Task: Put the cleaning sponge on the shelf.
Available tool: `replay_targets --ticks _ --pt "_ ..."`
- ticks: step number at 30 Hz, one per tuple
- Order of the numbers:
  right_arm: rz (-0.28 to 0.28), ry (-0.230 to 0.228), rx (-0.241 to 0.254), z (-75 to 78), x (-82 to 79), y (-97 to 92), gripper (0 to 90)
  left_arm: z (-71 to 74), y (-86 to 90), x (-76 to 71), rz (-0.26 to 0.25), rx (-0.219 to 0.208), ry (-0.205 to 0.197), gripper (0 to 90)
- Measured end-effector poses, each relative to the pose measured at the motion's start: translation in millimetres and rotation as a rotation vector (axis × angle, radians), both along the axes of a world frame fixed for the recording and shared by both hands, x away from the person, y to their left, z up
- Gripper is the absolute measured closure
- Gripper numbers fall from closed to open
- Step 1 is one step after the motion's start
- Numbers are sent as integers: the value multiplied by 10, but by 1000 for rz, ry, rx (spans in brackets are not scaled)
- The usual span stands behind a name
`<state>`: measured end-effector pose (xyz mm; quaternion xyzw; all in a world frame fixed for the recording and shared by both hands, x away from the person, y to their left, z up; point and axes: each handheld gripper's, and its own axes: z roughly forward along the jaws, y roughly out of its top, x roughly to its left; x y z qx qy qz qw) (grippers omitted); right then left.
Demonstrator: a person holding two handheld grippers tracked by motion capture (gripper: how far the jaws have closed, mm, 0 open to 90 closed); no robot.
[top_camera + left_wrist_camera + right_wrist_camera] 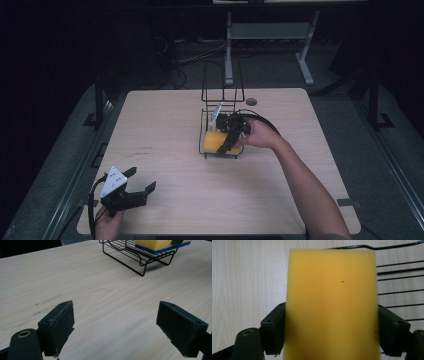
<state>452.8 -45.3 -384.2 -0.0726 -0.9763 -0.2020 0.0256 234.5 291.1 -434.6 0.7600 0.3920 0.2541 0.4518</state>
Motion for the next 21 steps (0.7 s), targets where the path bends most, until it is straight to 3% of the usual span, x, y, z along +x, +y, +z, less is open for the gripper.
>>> replay_targets --ticks 7,12,21 --pt "-22 11 -33 -60 141 25 219 -3 -14 5 -7 -2 1 141" --pt "-35 18 -3 -83 235 17 219 -8 -17 11 -8 1 3 141" --pt "-72 17 6 -151 333 -58 218 -13 -25 18 -11 0 5 141"
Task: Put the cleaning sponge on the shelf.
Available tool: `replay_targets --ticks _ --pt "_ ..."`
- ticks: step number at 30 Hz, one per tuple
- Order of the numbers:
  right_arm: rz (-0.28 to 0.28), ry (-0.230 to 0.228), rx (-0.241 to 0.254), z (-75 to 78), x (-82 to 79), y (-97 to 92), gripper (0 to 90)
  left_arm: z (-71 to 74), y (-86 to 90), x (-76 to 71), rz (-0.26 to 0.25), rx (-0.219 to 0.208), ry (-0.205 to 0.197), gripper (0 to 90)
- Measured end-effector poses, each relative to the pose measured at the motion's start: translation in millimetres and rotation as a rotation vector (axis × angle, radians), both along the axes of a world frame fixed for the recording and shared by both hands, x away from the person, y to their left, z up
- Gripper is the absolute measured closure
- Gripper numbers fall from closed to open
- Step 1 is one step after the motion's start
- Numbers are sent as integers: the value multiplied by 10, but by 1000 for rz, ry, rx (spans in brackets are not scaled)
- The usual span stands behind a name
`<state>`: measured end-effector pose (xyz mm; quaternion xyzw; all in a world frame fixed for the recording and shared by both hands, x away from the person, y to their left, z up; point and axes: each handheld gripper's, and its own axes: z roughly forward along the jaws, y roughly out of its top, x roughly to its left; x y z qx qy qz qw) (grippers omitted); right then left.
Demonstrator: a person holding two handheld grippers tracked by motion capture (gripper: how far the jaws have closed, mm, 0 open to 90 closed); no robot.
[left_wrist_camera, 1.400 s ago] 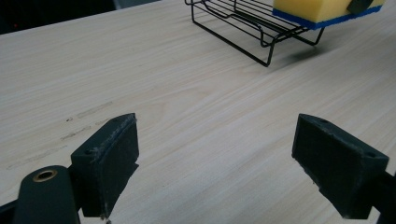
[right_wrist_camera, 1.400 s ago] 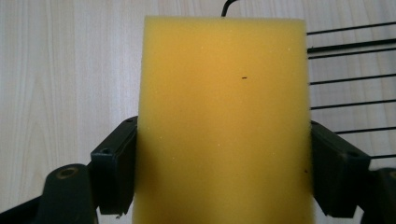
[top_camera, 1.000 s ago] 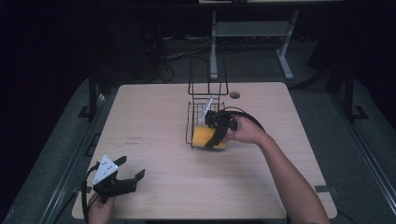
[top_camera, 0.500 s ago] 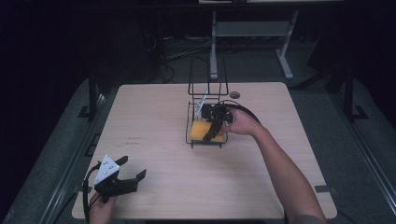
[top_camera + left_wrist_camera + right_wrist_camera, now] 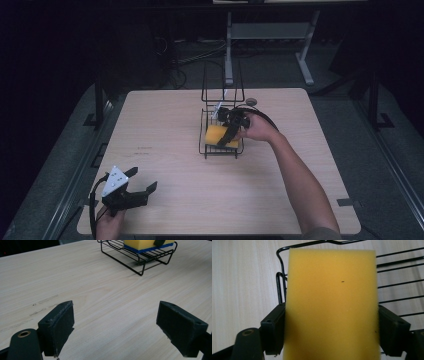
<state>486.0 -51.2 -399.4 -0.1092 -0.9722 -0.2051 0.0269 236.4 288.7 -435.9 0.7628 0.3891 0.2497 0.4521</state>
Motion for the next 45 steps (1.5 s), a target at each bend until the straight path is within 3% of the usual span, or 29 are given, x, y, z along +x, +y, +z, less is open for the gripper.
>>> replay_targets --ticks 23,38,45 --pt "1 16 -35 -125 23 79 178 2 11 -6 2 2 -1 141" --pt "-26 1 -6 0 -18 36 163 0 15 -2 -1 -2 2 141" --pt "-14 -28 24 82 -59 32 163 3 10 -9 0 -3 1 141"
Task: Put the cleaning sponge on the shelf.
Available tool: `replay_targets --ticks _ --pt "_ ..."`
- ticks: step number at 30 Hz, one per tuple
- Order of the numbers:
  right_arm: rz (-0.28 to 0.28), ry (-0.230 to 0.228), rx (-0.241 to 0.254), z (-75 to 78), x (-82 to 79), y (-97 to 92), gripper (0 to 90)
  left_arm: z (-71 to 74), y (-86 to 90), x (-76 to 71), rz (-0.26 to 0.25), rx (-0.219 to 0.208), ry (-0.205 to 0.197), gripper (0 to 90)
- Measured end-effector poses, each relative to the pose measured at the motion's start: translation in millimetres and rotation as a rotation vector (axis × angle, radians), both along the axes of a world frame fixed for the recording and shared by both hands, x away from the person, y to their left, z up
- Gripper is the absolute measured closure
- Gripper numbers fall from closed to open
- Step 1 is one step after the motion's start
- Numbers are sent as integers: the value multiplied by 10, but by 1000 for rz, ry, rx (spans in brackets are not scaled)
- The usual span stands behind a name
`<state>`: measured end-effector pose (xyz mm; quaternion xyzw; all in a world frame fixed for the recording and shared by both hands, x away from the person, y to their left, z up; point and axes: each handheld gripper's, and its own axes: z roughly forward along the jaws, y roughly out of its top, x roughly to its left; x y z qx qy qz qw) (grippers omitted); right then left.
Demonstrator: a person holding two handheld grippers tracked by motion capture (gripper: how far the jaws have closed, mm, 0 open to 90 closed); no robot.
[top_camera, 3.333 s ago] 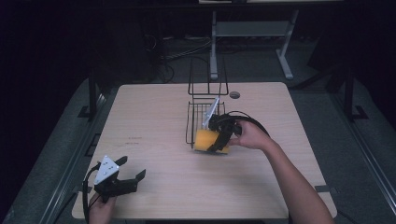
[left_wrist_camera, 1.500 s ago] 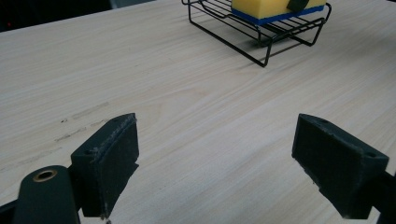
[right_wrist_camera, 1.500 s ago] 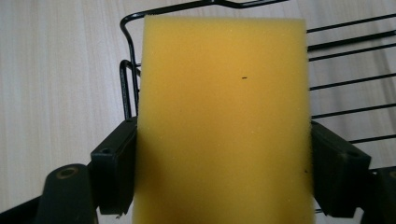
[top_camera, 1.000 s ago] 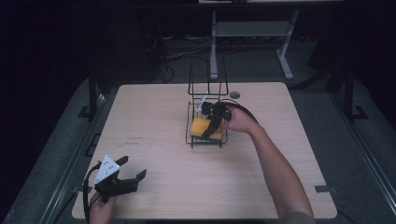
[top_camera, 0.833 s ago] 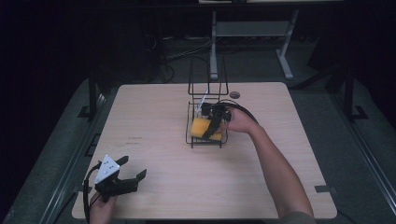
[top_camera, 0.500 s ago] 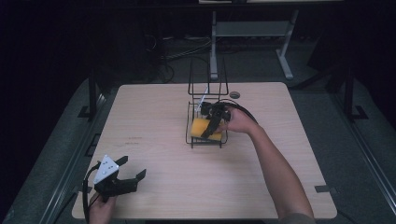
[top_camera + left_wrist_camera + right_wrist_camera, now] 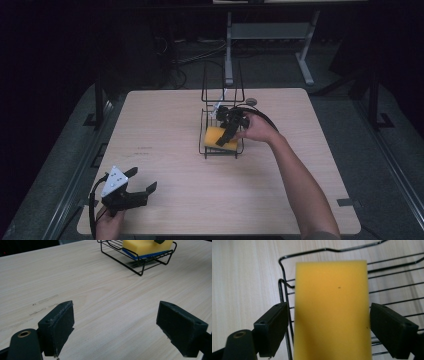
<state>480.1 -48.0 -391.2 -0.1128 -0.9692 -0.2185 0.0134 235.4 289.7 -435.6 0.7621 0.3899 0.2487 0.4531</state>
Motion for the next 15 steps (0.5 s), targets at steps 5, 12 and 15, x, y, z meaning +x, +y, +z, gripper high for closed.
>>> replay_targets --ticks 5,12,15 --pt "20 -16 15 12 -35 35 163 1 -2 -1 0 1 0 141" --pt "18 -35 18 22 -46 64 165 1 7 -2 2 -3 1 141" --pt "23 -39 23 38 -51 71 165 1 7 -4 2 -6 1 141"
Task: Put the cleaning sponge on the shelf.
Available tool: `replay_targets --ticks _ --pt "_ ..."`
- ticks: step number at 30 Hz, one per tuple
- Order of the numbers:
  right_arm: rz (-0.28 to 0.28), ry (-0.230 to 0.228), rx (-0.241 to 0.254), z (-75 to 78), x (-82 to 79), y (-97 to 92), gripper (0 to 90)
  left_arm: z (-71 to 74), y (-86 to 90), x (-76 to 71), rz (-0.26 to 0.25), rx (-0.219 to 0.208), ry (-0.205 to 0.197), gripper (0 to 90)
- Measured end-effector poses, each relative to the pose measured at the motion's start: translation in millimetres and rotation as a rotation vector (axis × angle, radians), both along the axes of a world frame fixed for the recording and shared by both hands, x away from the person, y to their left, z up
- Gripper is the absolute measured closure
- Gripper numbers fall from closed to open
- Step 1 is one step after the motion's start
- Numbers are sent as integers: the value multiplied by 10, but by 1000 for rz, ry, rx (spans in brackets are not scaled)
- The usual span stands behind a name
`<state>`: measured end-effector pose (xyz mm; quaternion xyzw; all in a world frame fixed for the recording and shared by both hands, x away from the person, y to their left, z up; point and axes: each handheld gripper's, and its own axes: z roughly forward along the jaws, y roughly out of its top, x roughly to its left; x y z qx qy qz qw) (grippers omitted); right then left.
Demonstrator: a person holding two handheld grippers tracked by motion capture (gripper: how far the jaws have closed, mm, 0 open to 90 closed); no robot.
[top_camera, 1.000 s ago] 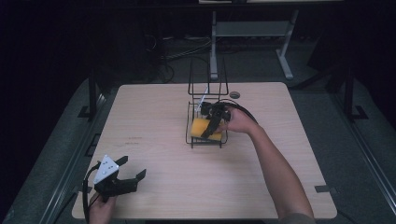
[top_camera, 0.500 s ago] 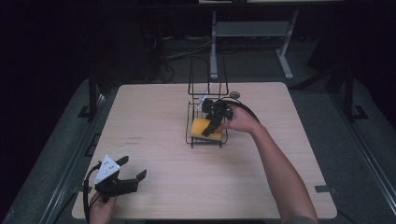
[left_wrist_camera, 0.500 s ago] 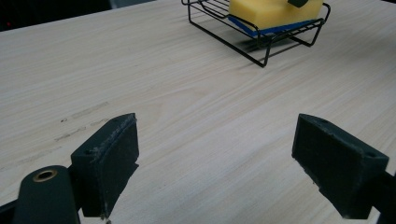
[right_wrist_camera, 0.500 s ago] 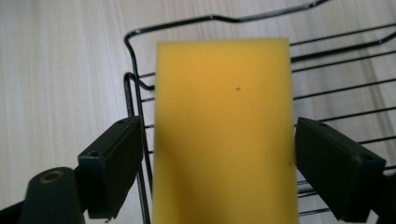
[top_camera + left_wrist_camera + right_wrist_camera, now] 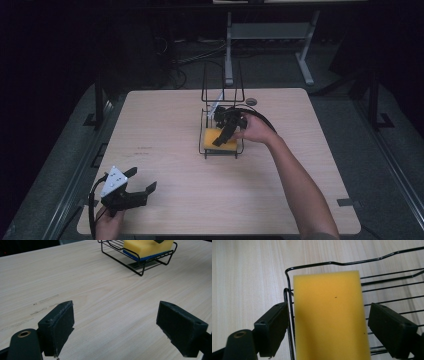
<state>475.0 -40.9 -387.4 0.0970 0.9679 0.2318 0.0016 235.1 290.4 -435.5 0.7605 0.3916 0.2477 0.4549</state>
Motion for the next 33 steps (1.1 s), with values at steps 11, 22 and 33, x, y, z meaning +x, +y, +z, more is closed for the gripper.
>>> replay_targets --ticks 11,22,33 --pt "10 10 56 26 -48 -12 166 0 -11 0 -6 4 2 141" --pt "8 -7 69 34 -104 -58 166 -2 -17 5 -7 1 4 141" --pt "11 -16 84 19 -220 -64 166 -2 -30 5 -12 3 4 141"
